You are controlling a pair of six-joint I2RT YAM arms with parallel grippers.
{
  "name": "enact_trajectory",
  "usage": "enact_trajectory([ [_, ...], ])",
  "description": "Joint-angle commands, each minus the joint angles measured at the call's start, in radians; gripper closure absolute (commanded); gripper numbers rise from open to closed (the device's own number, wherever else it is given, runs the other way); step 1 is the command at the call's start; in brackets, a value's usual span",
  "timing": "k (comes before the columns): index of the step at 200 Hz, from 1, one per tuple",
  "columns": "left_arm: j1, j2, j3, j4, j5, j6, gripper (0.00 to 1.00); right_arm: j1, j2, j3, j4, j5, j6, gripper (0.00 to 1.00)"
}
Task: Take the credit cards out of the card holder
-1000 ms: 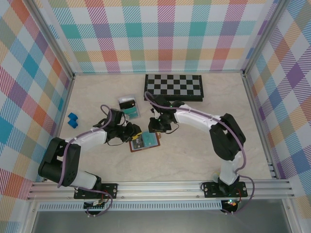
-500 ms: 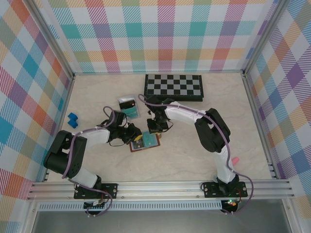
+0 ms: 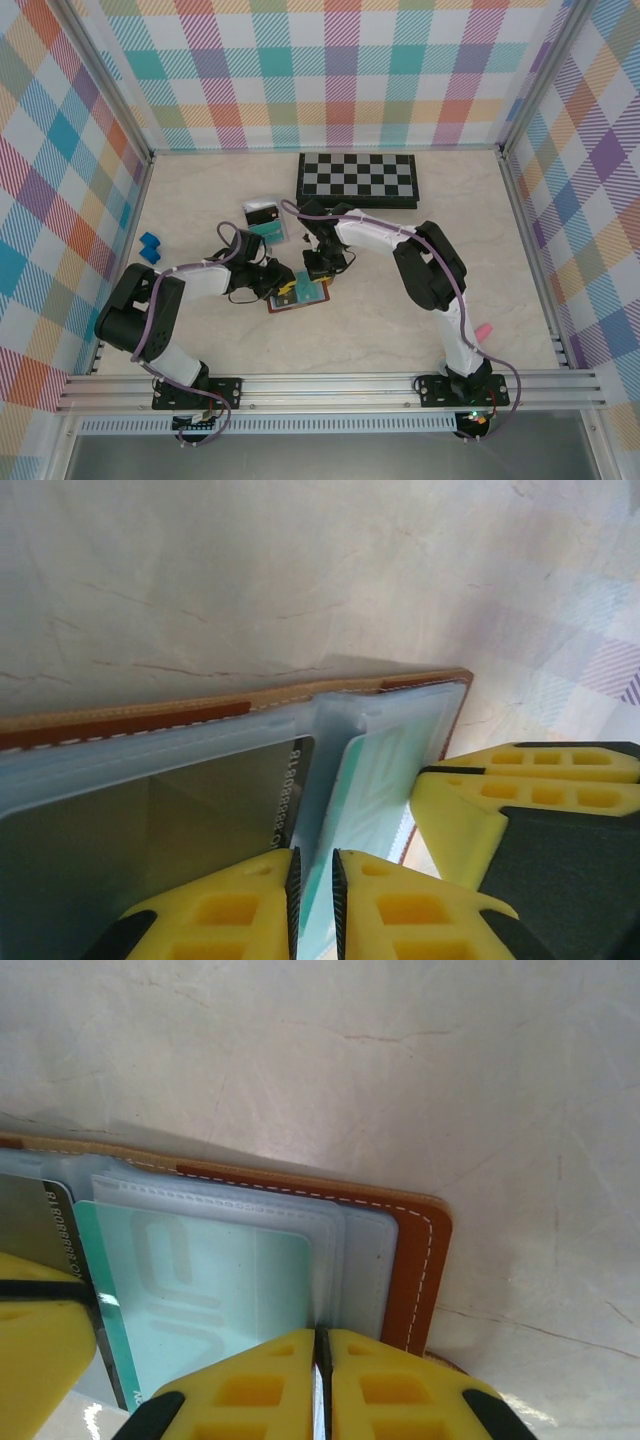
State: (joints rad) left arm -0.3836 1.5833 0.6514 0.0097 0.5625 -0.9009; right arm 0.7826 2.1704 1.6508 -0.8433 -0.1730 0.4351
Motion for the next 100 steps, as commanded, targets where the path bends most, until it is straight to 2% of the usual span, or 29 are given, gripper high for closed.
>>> enact_trajectory([
  [1,-0.006,0.013,0.007,-0.003,-0.009,0.013,0.82,0.002,0.039,0.019,-0.053,-0.014,-0.029,0.89],
  [57,-0.008,0.038,0.005,0.036,0.038,0.026,0.83,0.003,0.059,0.041,-0.069,-0.025,-0.036,0.9],
  [100,-0.006,0.037,-0.031,0.127,0.072,0.02,0.87,0.003,0.063,0.044,-0.068,-0.038,-0.038,0.9],
])
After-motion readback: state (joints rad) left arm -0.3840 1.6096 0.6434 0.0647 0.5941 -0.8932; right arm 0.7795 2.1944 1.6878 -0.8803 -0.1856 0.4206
